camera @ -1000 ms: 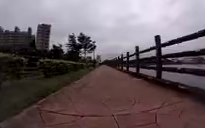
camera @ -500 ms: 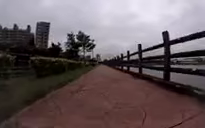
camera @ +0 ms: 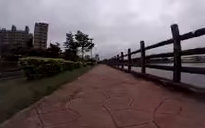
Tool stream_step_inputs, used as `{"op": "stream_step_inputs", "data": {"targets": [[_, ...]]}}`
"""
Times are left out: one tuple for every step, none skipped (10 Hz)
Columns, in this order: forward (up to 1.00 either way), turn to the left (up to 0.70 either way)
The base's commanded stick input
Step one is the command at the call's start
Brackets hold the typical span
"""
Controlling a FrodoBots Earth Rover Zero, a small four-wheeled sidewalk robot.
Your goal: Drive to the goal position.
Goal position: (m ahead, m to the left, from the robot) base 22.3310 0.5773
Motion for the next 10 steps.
{"op": "stream_step_inputs", "data": {"targets": [[1.0,0.0],[1.0,0.0],[1.0,0.0],[1.0,0.0],[1.0,0.0],[1.0,0.0],[1.0,0.0],[1.0,0.0],[1.0,0.0],[1.0,0.0]]}}
